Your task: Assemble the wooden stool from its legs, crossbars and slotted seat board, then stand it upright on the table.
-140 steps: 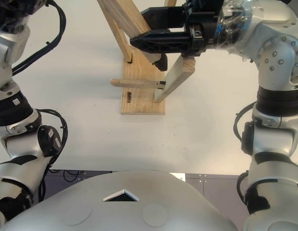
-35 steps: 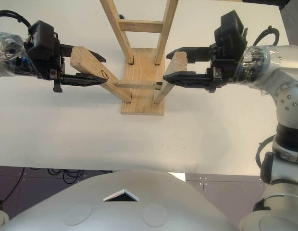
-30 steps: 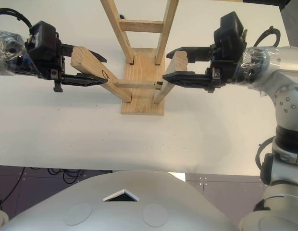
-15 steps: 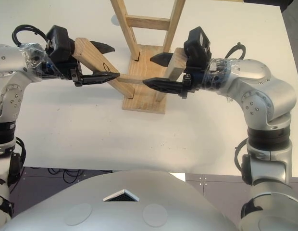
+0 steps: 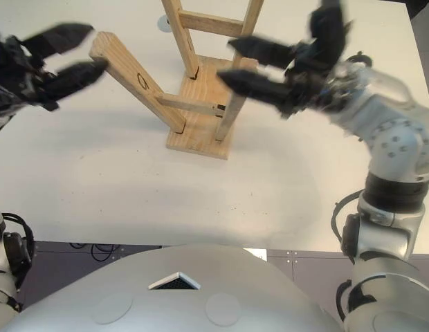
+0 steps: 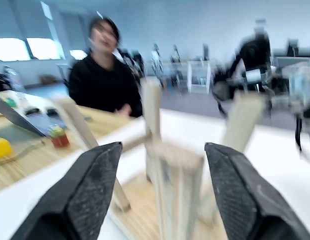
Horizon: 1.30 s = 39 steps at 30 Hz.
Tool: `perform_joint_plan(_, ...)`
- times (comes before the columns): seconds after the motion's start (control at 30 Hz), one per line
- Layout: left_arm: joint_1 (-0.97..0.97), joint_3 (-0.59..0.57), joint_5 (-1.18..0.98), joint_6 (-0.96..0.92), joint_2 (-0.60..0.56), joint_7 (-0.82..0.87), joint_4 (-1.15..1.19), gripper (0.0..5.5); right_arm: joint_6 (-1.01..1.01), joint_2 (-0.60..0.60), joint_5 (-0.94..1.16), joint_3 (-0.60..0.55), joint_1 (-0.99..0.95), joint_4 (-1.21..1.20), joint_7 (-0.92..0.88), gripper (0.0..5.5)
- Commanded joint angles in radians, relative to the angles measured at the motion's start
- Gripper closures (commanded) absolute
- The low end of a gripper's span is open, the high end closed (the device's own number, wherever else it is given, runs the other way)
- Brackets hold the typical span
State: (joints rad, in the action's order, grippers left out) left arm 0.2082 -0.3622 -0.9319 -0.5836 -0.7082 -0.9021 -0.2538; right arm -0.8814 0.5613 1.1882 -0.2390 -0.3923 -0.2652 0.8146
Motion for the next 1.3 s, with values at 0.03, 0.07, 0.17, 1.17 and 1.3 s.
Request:
perform_joint_plan(0.03,0.078,-0.118,-0.177,-0.074,0.092,0.234,0.051,3.11,-0.020,-0.015,0.263,-0.155,-0.065,0.074,-0.122,2.20)
perform_joint_plan(0.07,0.089,-0.115,-0.196,-0.082,0.110,0.275,0.038,3.25,-0.012,-0.020,0.298,-0.173,-0.078,0.080,-0.163,2.33)
perform_joint_plan(0.17,0.193,-0.062,-0.239,-0.100,0.162,0.380,0.001,3.68,0.016,-0.041,0.263,-0.116,-0.135,0.017,-0.254,2.81)
perform_joint_plan(1.17,0.104,0.120,0.237,0.015,0.215,0.696,0.146,5.50,0.152,-0.068,0.049,0.049,-0.078,0.147,-0.358,5.47)
perform_joint_plan(1.3,-0.080,0.215,0.256,-0.164,0.150,0.645,0.007,5.50,0.275,-0.003,-0.291,0.260,0.080,-0.008,-0.212,5.47)
